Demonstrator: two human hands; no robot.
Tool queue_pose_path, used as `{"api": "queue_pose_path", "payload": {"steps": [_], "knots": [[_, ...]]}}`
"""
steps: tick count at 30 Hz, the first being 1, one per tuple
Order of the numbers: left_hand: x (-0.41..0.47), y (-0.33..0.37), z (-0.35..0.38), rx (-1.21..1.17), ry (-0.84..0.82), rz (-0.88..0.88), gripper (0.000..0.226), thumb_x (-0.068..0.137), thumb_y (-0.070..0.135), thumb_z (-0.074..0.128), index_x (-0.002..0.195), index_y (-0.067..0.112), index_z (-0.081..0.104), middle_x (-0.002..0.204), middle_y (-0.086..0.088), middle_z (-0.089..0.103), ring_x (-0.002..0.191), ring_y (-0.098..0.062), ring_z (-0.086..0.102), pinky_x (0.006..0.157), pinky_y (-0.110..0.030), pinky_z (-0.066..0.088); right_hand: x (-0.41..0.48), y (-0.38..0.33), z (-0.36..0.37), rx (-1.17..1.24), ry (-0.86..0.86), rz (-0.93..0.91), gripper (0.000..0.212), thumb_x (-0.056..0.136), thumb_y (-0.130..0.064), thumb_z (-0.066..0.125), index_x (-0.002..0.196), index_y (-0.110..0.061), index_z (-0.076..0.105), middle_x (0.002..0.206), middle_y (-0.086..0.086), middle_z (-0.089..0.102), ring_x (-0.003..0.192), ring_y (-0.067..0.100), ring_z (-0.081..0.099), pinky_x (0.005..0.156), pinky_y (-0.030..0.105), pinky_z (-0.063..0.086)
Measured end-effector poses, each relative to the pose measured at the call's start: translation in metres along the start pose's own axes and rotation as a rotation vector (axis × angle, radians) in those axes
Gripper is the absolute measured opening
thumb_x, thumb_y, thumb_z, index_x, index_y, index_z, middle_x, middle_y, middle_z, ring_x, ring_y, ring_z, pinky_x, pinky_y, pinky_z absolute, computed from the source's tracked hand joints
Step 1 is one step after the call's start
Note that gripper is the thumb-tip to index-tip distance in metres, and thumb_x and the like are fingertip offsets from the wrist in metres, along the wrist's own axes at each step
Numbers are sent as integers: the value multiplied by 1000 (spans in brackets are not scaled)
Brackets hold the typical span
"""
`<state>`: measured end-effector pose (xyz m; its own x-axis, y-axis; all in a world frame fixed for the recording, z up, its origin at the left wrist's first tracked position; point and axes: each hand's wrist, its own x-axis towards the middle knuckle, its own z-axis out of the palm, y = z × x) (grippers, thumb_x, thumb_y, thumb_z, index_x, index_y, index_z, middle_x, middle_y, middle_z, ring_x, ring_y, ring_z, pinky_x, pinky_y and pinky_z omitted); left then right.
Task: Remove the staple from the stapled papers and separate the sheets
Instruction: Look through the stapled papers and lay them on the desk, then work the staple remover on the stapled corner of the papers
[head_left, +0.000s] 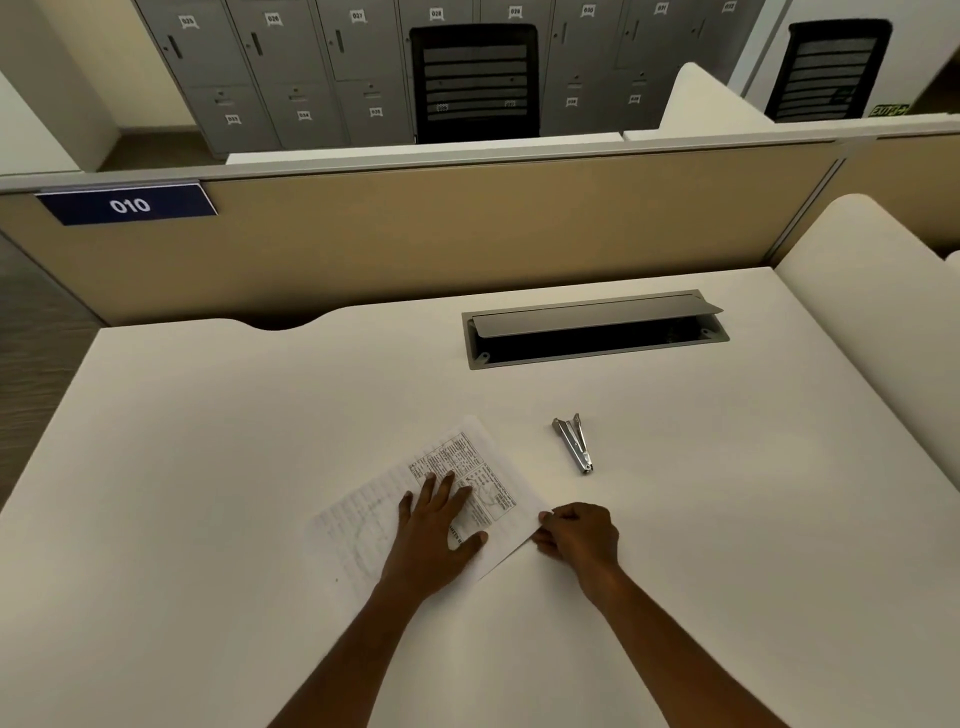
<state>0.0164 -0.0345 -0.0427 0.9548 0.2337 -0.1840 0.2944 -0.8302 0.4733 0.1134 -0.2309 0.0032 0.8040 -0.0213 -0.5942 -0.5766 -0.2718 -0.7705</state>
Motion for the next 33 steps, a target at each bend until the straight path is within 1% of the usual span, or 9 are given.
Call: {"api": "queue_pose_path", "payload": {"steps": [4, 6, 8, 11, 17, 22, 26, 29, 33], "knots": [[3, 6, -4, -9, 48, 27, 73, 96, 62, 47, 158, 27, 30, 169, 3, 17, 158, -17, 5, 128, -42, 0, 14, -1, -8, -239, 53, -150, 14, 81, -14, 78, 75, -5, 70, 69, 13, 75, 64, 27, 74, 69, 41, 64], [7, 10, -7, 5, 72, 41, 76, 94, 67, 38, 157, 25, 31, 169, 3, 20, 158, -18, 8, 129, -44, 4, 24, -8, -12, -440, 114, -272, 12, 80, -23, 76, 83, -13, 71, 77, 5, 76, 76, 25, 71, 81, 35, 58], [12, 14, -7, 17, 90, 55, 79, 92, 69, 32, 157, 23, 33, 169, 1, 22, 158, -21, 9, 129, -46, 8, 30, -21, -16, -510, 154, -368, 15, 83, -20, 76, 93, -11, 70, 83, 6, 75, 81, 26, 68, 81, 30, 51], [18, 20, -6, 61, 81, 55, 77, 96, 66, 40, 158, 21, 31, 170, -2, 18, 159, -23, 5, 128, -46, 7, 43, -38, -21, -544, 233, -513, 18, 82, -12, 76, 96, -6, 69, 83, 11, 72, 80, 31, 67, 75, 33, 49], [22, 21, 6, 142, -14, 6, 87, 90, 77, 27, 162, 31, 8, 172, -2, -4, 157, -27, -13, 125, -52, -5, 67, -40, -19, -638, 229, -477, 36, 80, -19, 79, 109, -1, 68, 103, 19, 66, 96, 35, 65, 84, 40, 51], [23, 18, 12, 148, -43, -21, 91, 84, 81, 14, 161, 35, 1, 171, 0, -13, 157, -27, -17, 126, -53, -7, 68, -33, -13, -617, 263, -456, 13, 81, -13, 73, 78, -2, 67, 81, 15, 59, 79, 37, 59, 69, 39, 48], [23, 15, 14, 135, -36, -30, 85, 90, 79, 27, 161, 37, 4, 171, 1, -10, 157, -26, -16, 126, -53, -6, 68, -29, -13, -586, 274, -470, 36, 83, -9, 70, 57, -15, 46, 70, 10, 49, 66, 30, 47, 60, 32, 32], [23, 15, 14, 126, -39, -32, 84, 92, 77, 31, 161, 37, 4, 171, 3, -11, 157, -25, -16, 126, -52, -7, 67, -29, -13, -549, 281, -490, 49, 83, -8, 70, 53, -20, 34, 67, 7, 44, 62, 28, 44, 59, 32, 29], [23, 18, 10, 113, -50, -25, 85, 92, 77, 32, 160, 38, 1, 167, 6, -18, 157, -24, -16, 126, -52, -8, 65, -27, -14, -552, 272, -523, 38, 83, -8, 71, 56, -14, 45, 65, 3, 42, 62, 25, 43, 58, 30, 27]]}}
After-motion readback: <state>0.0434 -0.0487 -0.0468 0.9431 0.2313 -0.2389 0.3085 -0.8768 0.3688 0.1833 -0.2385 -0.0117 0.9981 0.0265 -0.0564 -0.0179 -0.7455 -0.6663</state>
